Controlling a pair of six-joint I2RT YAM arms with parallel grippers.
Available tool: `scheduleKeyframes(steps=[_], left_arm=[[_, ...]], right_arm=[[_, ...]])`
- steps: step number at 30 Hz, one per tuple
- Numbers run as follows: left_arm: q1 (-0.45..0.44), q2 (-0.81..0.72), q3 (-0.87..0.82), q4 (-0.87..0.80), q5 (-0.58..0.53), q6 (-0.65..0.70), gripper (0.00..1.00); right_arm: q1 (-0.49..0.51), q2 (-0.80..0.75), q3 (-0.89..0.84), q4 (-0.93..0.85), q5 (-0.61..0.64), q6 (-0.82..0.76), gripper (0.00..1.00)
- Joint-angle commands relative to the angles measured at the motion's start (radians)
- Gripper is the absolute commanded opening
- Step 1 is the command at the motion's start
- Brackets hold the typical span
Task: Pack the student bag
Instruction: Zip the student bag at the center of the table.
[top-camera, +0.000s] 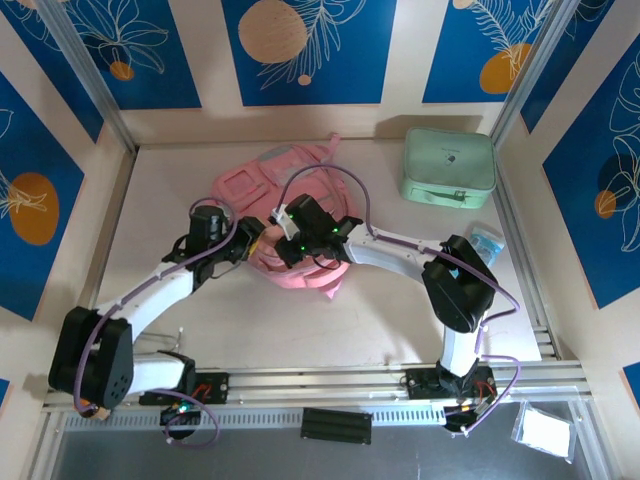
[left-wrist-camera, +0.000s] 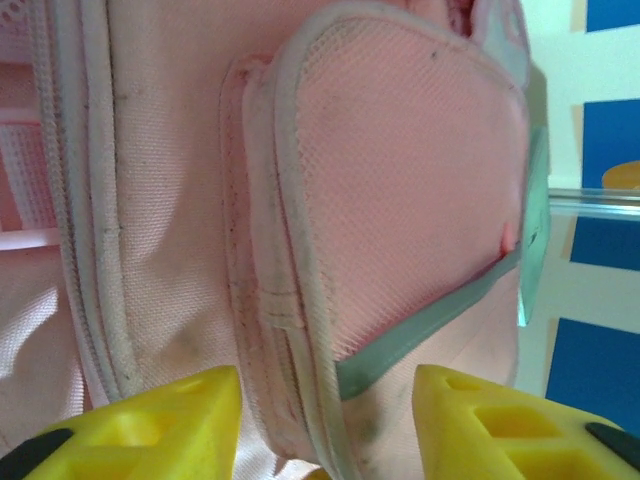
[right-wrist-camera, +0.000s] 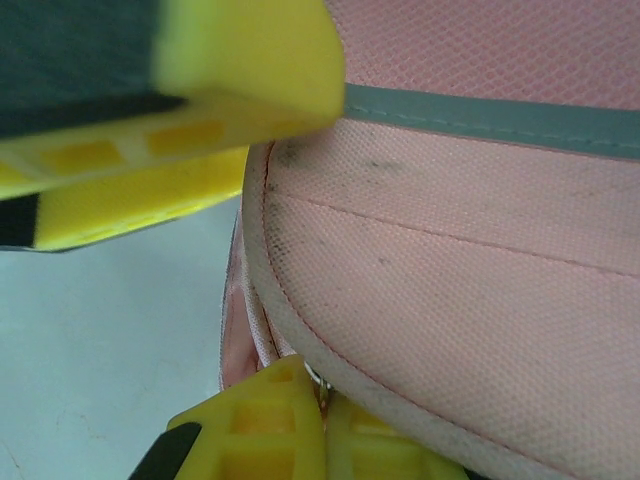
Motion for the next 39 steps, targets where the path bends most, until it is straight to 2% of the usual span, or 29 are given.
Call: scheduleKeyframes(steps=[1,4,8,10,15,21,26,30,33,35,39], left_arm=[[-0.001,0.028,0.019,0.048,0.032,-0.018,0.4],[0.0,0.042,0.018,0.058,0.03,-0.027,0.28],[-0.001,0.047,0.022,0.053,0.022,-0.011,0.06],[0.001,0.051,0.03,0.04,0.02,0.008,0.0],[0.002,0.066,0.08,-0.026,0.033,0.089,0.0],[0.002,0.091,0.108,-0.05,0.061,0.124,0.0],[0.004,0.145,0.183,-0.119,0.088,0.203,0.0],[0.03,0.246,0.343,-0.273,0.113,0.343,0.0],[0.058,0.304,0.435,-0.333,0.103,0.399,0.0],[0.076,0.326,0.475,-0.361,0.087,0.417,0.06],[0.112,0.303,0.491,-0.4,0.026,0.414,0.37]], right_arm=[[0.007,0.002,0.03,0.032,-0.041,0.011,0.0],[0.007,0.0,0.025,0.018,-0.005,0.005,0.0],[-0.008,-0.027,-0.021,0.016,0.056,-0.007,0.0],[-0.023,-0.058,-0.055,0.024,0.074,-0.017,0.0],[-0.105,-0.148,-0.185,0.064,0.131,-0.042,0.0],[-0.217,-0.163,-0.164,-0.015,0.142,0.048,0.0],[-0.226,-0.173,-0.143,-0.079,0.146,0.107,0.0],[-0.199,-0.208,-0.191,-0.067,0.038,0.096,0.0],[-0.164,-0.212,-0.211,-0.043,-0.041,0.095,0.0],[-0.136,-0.199,-0.207,-0.015,-0.096,0.103,0.0],[-0.071,-0.126,-0.14,0.021,-0.156,0.129,0.0]])
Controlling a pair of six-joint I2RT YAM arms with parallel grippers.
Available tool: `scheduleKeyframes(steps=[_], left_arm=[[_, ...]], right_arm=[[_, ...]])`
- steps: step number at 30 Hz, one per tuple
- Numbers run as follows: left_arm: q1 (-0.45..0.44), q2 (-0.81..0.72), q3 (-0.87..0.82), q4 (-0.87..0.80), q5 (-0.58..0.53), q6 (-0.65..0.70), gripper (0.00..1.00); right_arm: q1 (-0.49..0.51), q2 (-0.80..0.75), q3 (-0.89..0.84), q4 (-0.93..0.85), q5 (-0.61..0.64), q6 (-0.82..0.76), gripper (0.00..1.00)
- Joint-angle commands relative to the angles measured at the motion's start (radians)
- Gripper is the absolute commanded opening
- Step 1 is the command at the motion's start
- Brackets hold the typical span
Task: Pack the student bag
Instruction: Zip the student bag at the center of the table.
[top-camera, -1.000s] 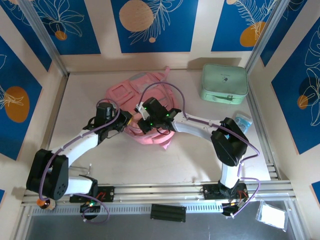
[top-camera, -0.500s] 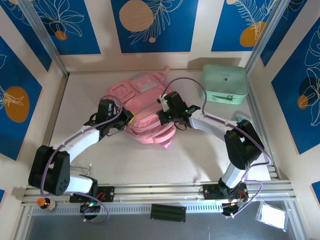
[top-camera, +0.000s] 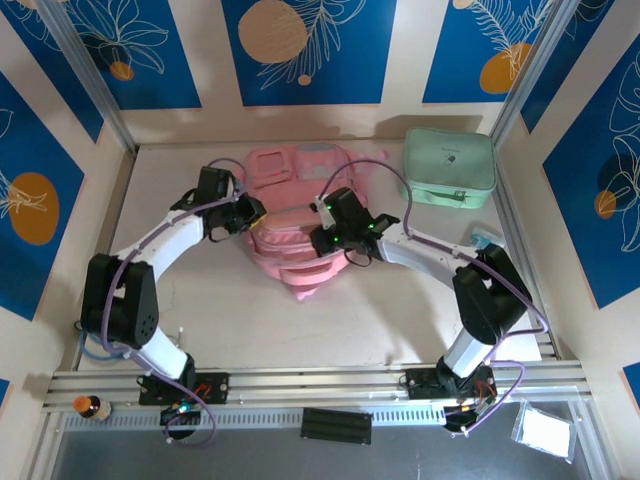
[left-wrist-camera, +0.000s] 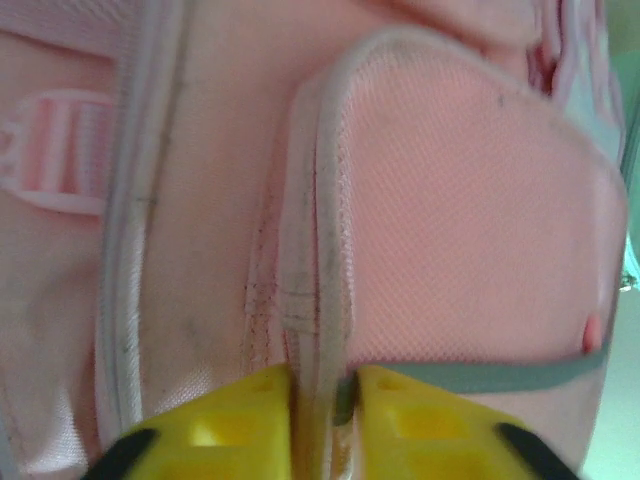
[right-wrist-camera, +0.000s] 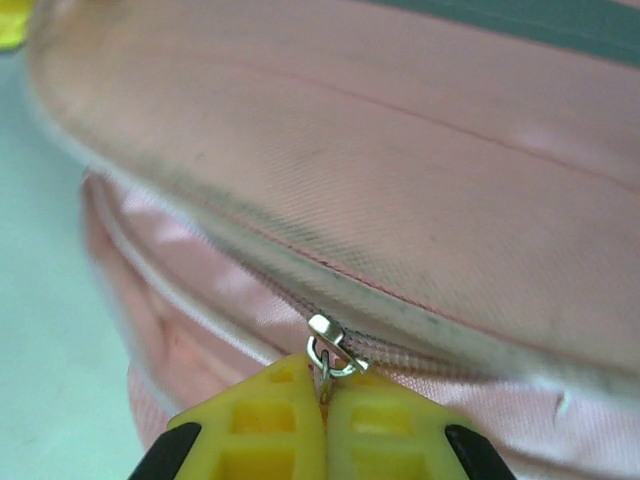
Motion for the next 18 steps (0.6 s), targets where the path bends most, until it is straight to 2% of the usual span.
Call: scheduleKeyframes(steps=[1,3,6,11,18], left_arm=[[0.032,-0.04,0.029,-0.039,-0.065,0.028,0.42],[0.037,-0.09,-0.009,-0.043,-0.093,0.016,0.51],[0.036,-0.165,-0.069,-0.053,-0.103,0.005,0.56],[0.034,-0.265,-0.166,-0.071,-0.1,-0.046,0.57],[0.008,-0.286,-0.292,0.122,-0.022,-0.197,0.53]], right_arm=[[0.077,0.053,0.062,0.013,-0.162,0.027,0.0],[0.101,0.096,0.106,0.031,-0.181,0.038,0.0],[0.116,0.149,0.171,0.043,-0.203,0.069,0.0],[0.123,0.193,0.237,0.054,-0.23,0.108,0.0],[0.126,0.199,0.244,0.055,-0.244,0.109,0.0]])
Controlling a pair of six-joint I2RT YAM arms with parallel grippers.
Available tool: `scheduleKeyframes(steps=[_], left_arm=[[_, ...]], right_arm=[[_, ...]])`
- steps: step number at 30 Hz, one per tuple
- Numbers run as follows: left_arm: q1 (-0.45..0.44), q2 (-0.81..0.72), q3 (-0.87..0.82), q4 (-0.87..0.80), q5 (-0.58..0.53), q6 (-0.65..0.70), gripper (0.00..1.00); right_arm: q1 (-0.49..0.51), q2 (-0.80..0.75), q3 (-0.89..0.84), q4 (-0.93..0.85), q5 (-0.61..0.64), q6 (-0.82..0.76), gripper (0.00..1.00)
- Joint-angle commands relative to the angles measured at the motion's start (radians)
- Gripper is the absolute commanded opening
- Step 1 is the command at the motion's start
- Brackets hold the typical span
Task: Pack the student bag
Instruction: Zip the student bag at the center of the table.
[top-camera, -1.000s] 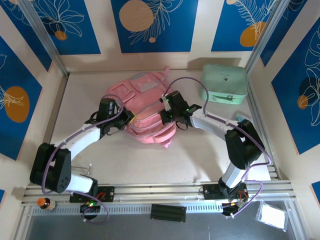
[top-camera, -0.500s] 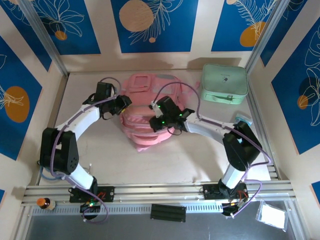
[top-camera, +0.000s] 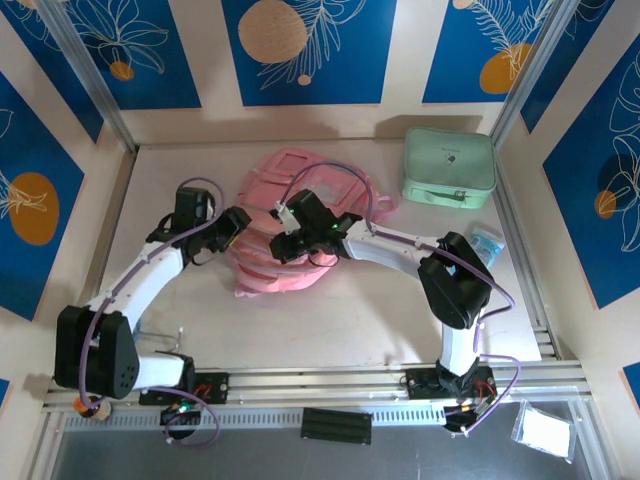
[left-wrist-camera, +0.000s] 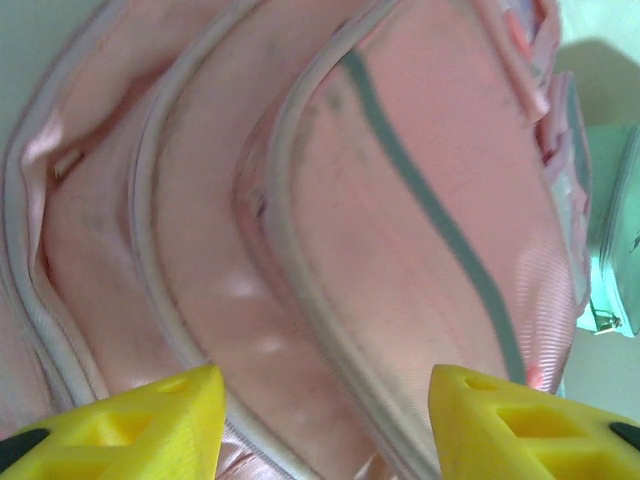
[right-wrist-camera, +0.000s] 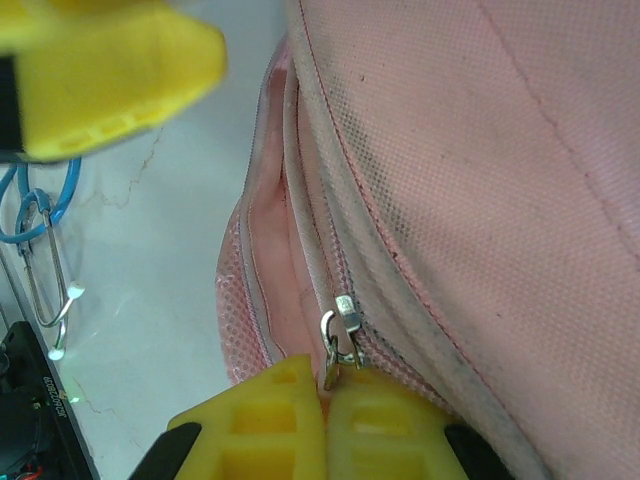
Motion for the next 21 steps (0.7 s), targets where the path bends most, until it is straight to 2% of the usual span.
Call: scheduleKeyframes(steps=[1,6,9,13,21], left_arm=[[-0.016,0.017,-0.029,0.116,0.058,-0.086,0.52],[-0.026,0.092,-0.007,0.213,0.121,-0.12,0.48],[-0.03,0.119,0.005,0.229,0.122,-0.127,0.43],[-0.029,0.144,0.011,0.226,0.115,-0.122,0.27],[-0.029,0.154,0.033,0.182,0.093,-0.076,0.07]], right_arm=[[0.014,0.006,0.035,0.037,-0.075,-0.007,0.0],[0.016,-0.006,0.021,0.03,-0.072,-0.014,0.0],[0.016,-0.012,0.013,0.02,-0.058,-0.015,0.0],[0.016,-0.035,-0.01,-0.008,0.0,-0.025,0.0],[-0.031,-0.201,-0.224,0.006,0.126,-0.098,0.0]])
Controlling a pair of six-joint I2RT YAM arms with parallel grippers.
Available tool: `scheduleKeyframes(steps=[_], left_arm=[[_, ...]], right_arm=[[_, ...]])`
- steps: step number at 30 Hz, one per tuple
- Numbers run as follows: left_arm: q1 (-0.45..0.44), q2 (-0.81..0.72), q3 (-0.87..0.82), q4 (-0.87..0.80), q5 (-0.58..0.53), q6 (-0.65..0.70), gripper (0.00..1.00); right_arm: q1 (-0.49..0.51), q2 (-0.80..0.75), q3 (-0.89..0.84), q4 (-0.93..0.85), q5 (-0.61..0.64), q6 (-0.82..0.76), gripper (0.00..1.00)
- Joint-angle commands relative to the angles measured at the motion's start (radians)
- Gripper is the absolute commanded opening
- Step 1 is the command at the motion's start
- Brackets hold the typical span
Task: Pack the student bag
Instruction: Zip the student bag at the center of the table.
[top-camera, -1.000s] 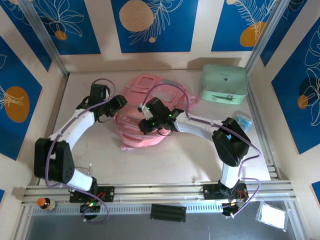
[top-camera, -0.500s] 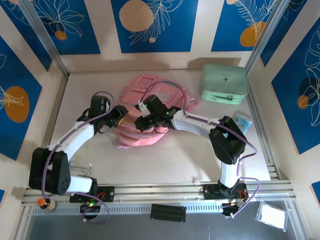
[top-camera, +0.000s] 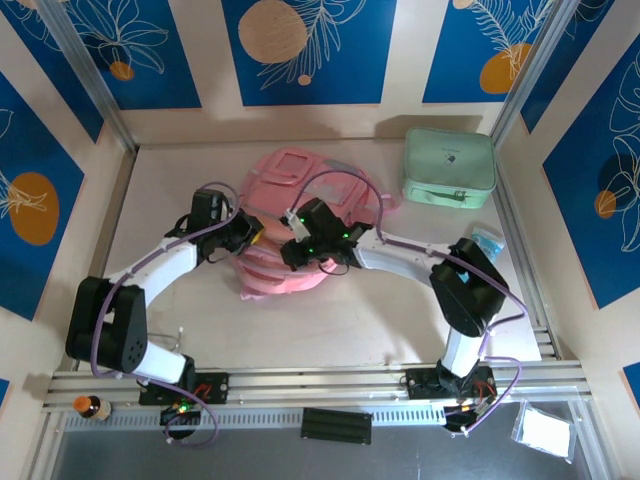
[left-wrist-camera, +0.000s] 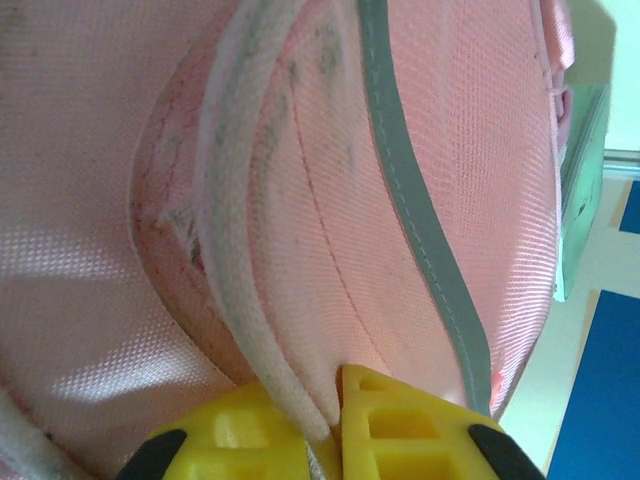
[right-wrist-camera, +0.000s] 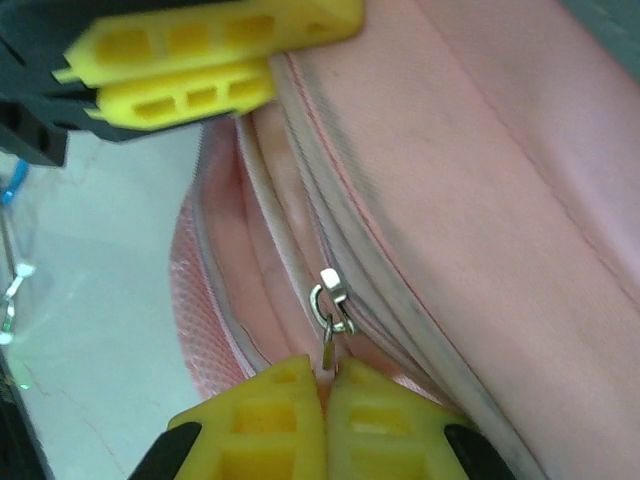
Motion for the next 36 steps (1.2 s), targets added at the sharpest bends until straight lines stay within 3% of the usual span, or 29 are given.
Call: scheduleKeyframes(steps=[1,3,14,24,28,30,32,36], left_arm=[[0.009,0.014,0.047,-0.008,-0.041,0.059,0.04],[0.01,0.016,0.053,-0.017,-0.049,0.068,0.0],[0.009,0.028,0.069,-0.033,-0.047,0.086,0.0],[0.01,0.044,0.091,-0.084,-0.023,0.135,0.0],[0.01,0.053,0.097,-0.085,0.02,0.151,0.0],[0.01,0.056,0.098,-0.067,0.067,0.146,0.07],[0.01,0.03,0.082,-0.033,0.084,0.109,0.28],[0.032,-0.075,0.054,-0.052,-0.012,0.106,0.52]], right_arm=[[-0.024,-0.099,-0.07,-0.049,0.071,-0.063,0.0],[-0.04,-0.128,-0.109,-0.063,0.123,-0.083,0.0],[-0.126,-0.215,-0.206,-0.068,0.248,-0.123,0.0],[-0.206,-0.15,-0.082,-0.117,0.294,-0.037,0.0],[-0.24,-0.15,-0.058,-0.141,0.29,0.044,0.13],[-0.25,-0.173,-0.063,-0.128,0.235,0.046,0.25],[-0.25,-0.219,-0.085,-0.098,0.203,0.041,0.38],[-0.269,-0.344,-0.144,-0.054,0.233,0.054,0.61]])
